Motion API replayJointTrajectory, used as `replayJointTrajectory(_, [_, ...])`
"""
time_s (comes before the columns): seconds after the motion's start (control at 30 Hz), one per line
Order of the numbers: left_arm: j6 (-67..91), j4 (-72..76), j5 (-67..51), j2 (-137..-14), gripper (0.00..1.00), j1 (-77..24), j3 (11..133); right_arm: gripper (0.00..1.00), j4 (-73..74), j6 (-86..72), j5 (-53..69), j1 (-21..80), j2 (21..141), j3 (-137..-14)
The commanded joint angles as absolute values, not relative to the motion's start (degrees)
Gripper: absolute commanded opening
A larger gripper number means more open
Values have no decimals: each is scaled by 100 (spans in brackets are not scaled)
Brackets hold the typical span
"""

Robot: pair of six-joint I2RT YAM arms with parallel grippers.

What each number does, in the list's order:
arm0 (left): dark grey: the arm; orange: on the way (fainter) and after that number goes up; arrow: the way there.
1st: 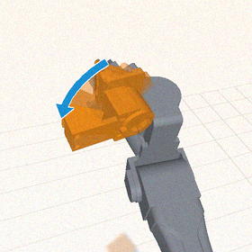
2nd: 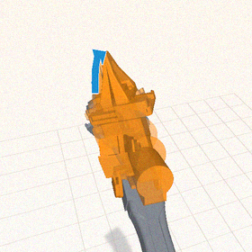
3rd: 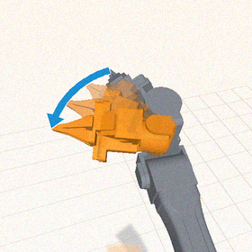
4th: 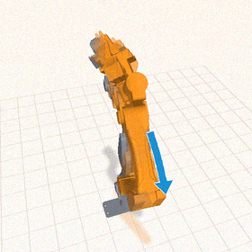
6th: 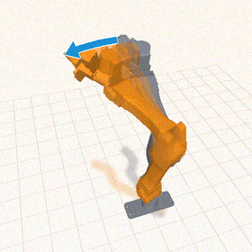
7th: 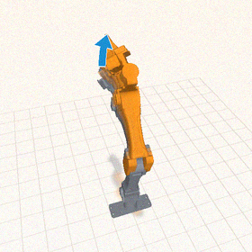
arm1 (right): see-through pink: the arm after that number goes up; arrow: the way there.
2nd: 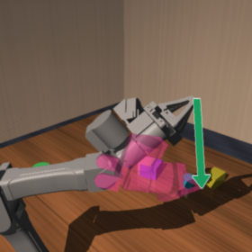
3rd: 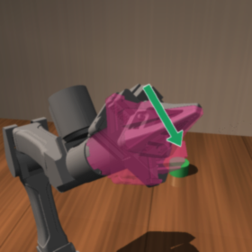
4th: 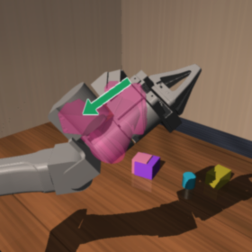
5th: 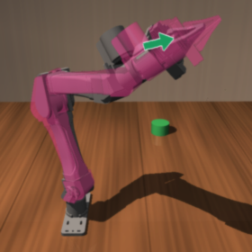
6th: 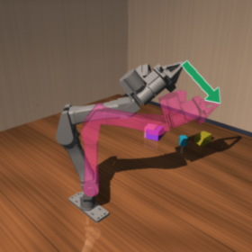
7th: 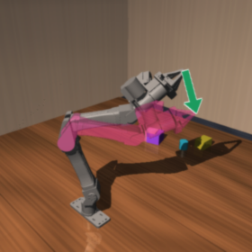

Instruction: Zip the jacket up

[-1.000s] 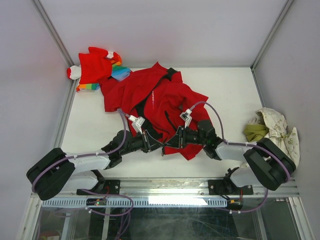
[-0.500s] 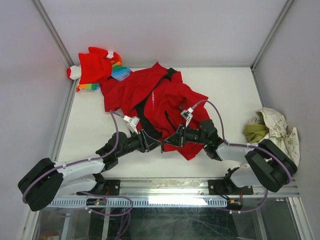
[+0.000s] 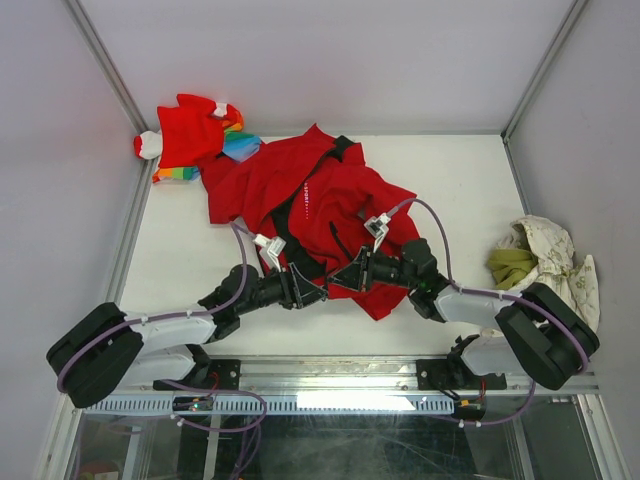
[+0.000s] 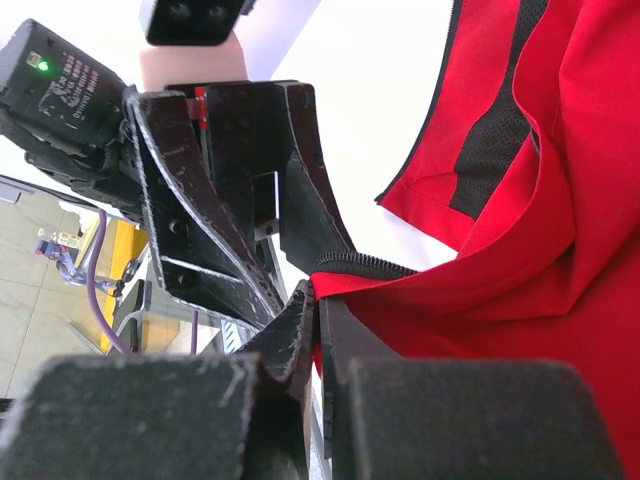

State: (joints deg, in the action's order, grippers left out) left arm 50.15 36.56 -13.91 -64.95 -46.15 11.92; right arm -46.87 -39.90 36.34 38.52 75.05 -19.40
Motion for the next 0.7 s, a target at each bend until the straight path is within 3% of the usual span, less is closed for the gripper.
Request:
replayJointTrajectory(0.0, [5084,4483,-1746,-6836,50,-4650,1247,0,-5105,-3863,3475,3879,7270,-2143])
replayJointTrajectory(0.3, [5470,5045,-1906,-6986,34,-4660,1052,0,-5177,-3837,3382,3877,7286,-2136])
replayJointTrajectory(0.67, [5620,5003,-1894,-7049,27,-4659,960,0,-5273,-3840,3265,3877,7334,-2163])
